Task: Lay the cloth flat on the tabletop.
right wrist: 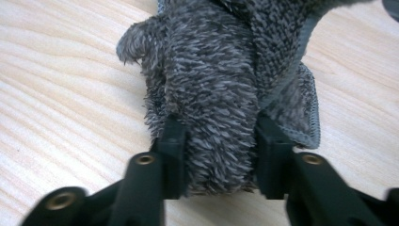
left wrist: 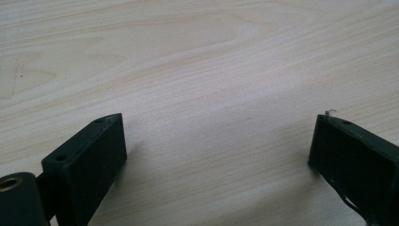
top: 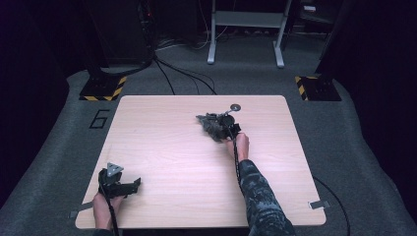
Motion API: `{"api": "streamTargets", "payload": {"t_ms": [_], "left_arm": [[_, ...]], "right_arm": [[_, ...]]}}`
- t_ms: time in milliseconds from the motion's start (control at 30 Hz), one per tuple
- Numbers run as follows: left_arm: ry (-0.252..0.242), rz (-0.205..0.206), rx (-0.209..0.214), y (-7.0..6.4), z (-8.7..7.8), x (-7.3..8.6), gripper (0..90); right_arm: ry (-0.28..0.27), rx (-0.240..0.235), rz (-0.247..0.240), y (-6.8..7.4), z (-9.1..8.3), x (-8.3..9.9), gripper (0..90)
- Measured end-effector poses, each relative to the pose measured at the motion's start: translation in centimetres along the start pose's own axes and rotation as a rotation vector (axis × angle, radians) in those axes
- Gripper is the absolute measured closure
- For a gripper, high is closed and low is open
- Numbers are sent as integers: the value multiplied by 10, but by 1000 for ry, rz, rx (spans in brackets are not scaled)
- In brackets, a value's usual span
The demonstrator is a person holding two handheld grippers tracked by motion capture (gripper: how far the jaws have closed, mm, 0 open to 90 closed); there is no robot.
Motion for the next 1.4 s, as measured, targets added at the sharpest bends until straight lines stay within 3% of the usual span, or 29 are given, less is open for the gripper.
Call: {"api": "streamTargets", "payload": {"t_ms": [167,467,500,767,933,1100,1233,1333,1400], "left_arm": [[-1,-2,-1,0,0,0,44],[-3,-3,-2,0,0,0,44],[-8,-4,-3,0,1,-1,44],[-9,-5,-3,0,1,-1,44],[-9,-5,-3,0,1,-1,44],[-9,-5,-3,0,1,-1,44],[-9,-4,-3,0,1,-1,44],[-9,-5,-3,0,1,-1,44],[-9,-5,-5,0,1,-1,44]], "right_arm": [[-65,-11,-17,2,-14,-3,691],[-217,-116,-46,30,-82,-6,691],[-217,-116,-46,30,-82,-6,691],[-304,-236,-78,63,-139,17,691],[-321,-292,-91,80,-158,30,689],[-303,-355,-95,99,-160,52,681],[-218,-316,-113,105,-138,79,620],[-157,-246,-111,101,-122,98,442],[-135,-228,-99,96,-119,107,308]]}}
Point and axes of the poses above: each handheld gripper's, and its own axes: z roughly forward along the jaws, x roughly out of its underside, y roughly to its left, the point moved 9 cm from there along z, roughly forward along the jaws, and after that the axes turned 7 degrees about y, right-handed, at the moved point
